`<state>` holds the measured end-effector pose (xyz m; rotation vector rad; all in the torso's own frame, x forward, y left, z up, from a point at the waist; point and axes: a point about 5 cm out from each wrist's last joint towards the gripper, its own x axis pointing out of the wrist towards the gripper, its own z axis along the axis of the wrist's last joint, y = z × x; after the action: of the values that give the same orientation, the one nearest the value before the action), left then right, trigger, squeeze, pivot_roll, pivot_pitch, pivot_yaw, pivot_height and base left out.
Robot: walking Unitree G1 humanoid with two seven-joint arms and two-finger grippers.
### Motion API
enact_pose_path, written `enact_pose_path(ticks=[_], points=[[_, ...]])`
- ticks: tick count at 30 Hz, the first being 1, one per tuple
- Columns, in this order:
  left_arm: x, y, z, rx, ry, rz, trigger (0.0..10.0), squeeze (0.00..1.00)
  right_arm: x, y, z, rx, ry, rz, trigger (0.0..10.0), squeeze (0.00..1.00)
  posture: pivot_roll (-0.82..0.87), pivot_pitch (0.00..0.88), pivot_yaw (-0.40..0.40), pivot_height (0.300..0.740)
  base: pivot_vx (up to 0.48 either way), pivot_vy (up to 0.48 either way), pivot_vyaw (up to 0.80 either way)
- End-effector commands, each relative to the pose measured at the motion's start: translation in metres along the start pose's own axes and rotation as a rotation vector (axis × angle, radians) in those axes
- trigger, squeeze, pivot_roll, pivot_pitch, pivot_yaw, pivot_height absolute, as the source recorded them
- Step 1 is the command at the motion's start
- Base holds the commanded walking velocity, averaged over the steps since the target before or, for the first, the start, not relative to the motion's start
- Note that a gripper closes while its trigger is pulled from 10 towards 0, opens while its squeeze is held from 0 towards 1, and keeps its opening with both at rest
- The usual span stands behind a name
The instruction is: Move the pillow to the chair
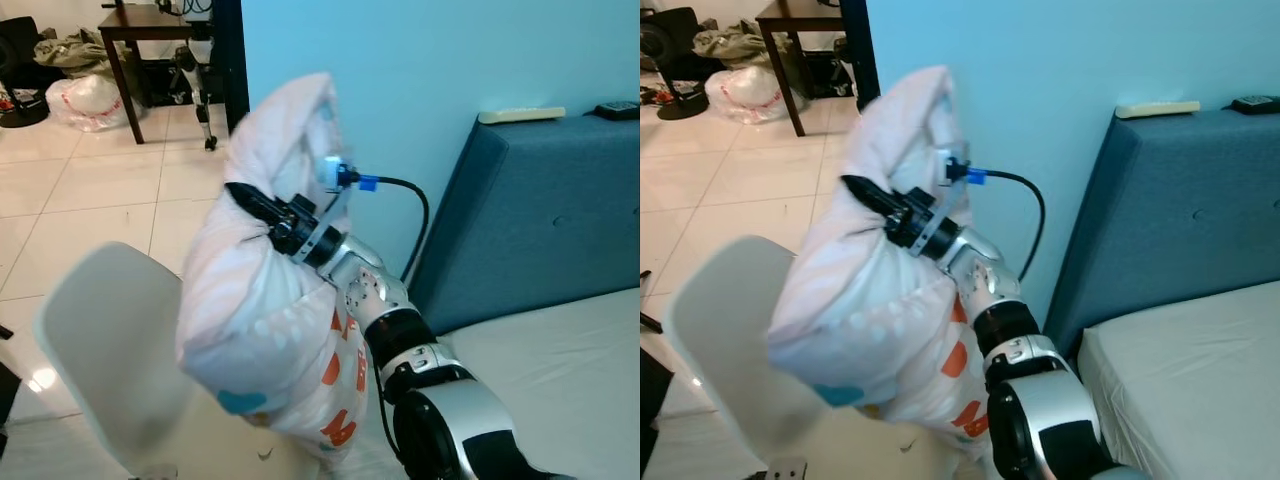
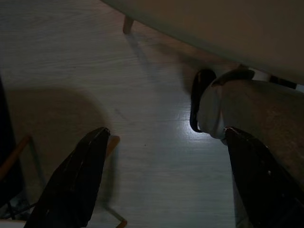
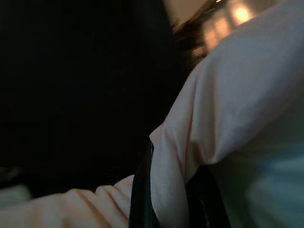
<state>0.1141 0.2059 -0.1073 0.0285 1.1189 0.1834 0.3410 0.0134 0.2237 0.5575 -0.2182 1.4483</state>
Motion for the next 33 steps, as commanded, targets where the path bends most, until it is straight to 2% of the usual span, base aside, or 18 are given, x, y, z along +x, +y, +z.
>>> enact_pose_path(ticks=[1, 2, 5, 6, 7, 10, 12, 18, 25, 27, 29, 30, 32, 33], points=[[-0.002, 0.000, -0.014, -0.007, 0.049, 0.000, 10.0, 0.00, 0.062, 0.058, -0.039, 0.190, -0.125, 0.267, 10.0, 0.00, 0.03, 0.040, -0.054, 0.740, 0.000, 0.000, 0.00], [-0.003, 0.000, -0.017, -0.010, 0.054, 0.002, 10.0, 0.00, 0.061, 0.065, -0.050, 0.230, -0.103, 0.306, 10.0, 0.00, 0.03, 0.042, -0.055, 0.740, 0.000, 0.000, 0.00], [-0.003, 0.000, -0.018, -0.012, 0.057, 0.003, 10.0, 0.00, 0.059, 0.066, -0.062, 0.247, -0.071, 0.288, 10.0, 0.00, 0.04, 0.046, -0.057, 0.740, 0.000, 0.000, 0.00], [-0.003, 0.000, -0.018, -0.013, 0.057, 0.004, 10.0, 0.00, 0.056, 0.061, -0.070, 0.222, -0.038, 0.237, 10.0, 0.00, 0.04, 0.047, -0.058, 0.740, 0.000, 0.000, 0.00], [-0.003, 0.000, -0.018, -0.013, 0.057, 0.004, 10.0, 0.00, 0.056, 0.061, -0.070, 0.222, -0.038, 0.237, 10.0, 0.00, 0.04, 0.047, -0.058, 0.740, 0.000, 0.000, 0.00], [-0.003, 0.001, -0.019, -0.013, 0.058, 0.005, 10.0, 0.00, 0.039, 0.042, -0.097, 0.102, 0.130, -0.023, 10.0, 0.00, 0.04, 0.050, -0.057, 0.740, 0.000, 0.000, 0.00], [-0.003, 0.001, -0.018, -0.013, 0.057, 0.006, 10.0, 0.00, 0.026, 0.035, -0.105, 0.074, 0.197, -0.080, 10.0, 0.00, 0.04, 0.050, -0.055, 0.740, 0.000, 0.000, 0.00], [-0.003, 0.002, -0.017, -0.004, 0.056, 0.006, 10.0, 0.00, 0.007, 0.030, -0.110, 0.122, 0.208, -0.113, 10.0, 0.00, 0.03, 0.052, -0.049, 0.740, 0.000, 0.000, 0.65], [-0.003, 0.002, -0.016, 0.002, 0.054, 0.006, 10.0, 0.00, 0.007, 0.027, -0.114, 0.074, 0.228, -0.167, 10.0, 0.00, 0.03, 0.048, -0.049, 0.740, 0.000, 0.000, 0.78], [-0.003, 0.003, -0.015, 0.002, 0.052, 0.007, 10.0, 0.00, 0.002, 0.020, -0.117, 0.003, 0.288, -0.268, 10.0, 0.00, 0.04, 0.046, -0.051, 0.740, 0.000, 0.000, 0.79], [-0.002, 0.003, -0.015, -0.001, 0.051, 0.008, 10.0, 0.00, -0.015, 0.002, -0.118, -0.116, 0.414, -0.494, 10.0, 0.00, 0.04, 0.044, -0.053, 0.740, 0.000, 0.000, 0.28], [-0.002, 0.003, -0.015, -0.001, 0.051, 0.008, 10.0, 0.00, -0.015, 0.002, -0.118, -0.116, 0.414, -0.494, 10.0, 0.00, 0.04, 0.044, -0.053, 0.740, 0.000, 0.000, 0.00], [-0.003, 0.004, -0.016, -0.002, 0.053, 0.010, 10.0, 0.00, -0.034, -0.012, -0.115, -0.187, 0.488, -0.670, 10.0, 0.00, 0.04, 0.044, -0.052, 0.740, 0.000, 0.000, 0.00], [-0.003, 0.004, -0.016, -0.002, 0.053, 0.010, 10.0, 0.00, -0.034, -0.012, -0.115, -0.187, 0.488, -0.670, 10.0, 0.00, 0.04, 0.044, -0.052, 0.740, 0.000, 0.000, 0.00]])
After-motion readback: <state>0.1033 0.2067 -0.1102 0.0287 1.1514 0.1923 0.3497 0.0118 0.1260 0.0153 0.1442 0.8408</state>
